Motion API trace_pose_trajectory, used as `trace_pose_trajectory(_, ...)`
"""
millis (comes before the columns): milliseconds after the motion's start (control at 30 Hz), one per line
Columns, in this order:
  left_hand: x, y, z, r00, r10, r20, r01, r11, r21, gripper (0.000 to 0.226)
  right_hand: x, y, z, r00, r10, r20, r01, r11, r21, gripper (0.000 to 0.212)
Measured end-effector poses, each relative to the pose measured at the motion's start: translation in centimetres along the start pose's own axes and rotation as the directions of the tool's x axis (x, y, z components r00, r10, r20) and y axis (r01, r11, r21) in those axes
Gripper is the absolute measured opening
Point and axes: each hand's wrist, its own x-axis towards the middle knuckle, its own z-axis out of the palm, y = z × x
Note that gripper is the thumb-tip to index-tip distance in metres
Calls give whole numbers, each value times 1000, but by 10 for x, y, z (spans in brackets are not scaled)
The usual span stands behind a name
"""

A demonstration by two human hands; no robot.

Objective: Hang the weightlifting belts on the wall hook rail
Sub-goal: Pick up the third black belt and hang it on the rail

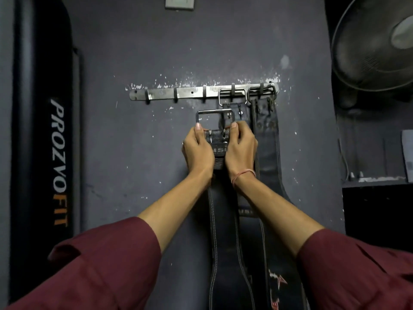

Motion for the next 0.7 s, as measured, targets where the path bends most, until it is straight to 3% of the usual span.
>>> trace_pose_trajectory(333,101,-1,37,980,199,10,-196,954,227,45,89,11,61,997,83,-2,-82,985,-149,35)
trace_pose_trajectory(700,145,-2,54,997,70,11,-71,962,263,48,122,9,87,993,114,-29,-117,947,-300,30)
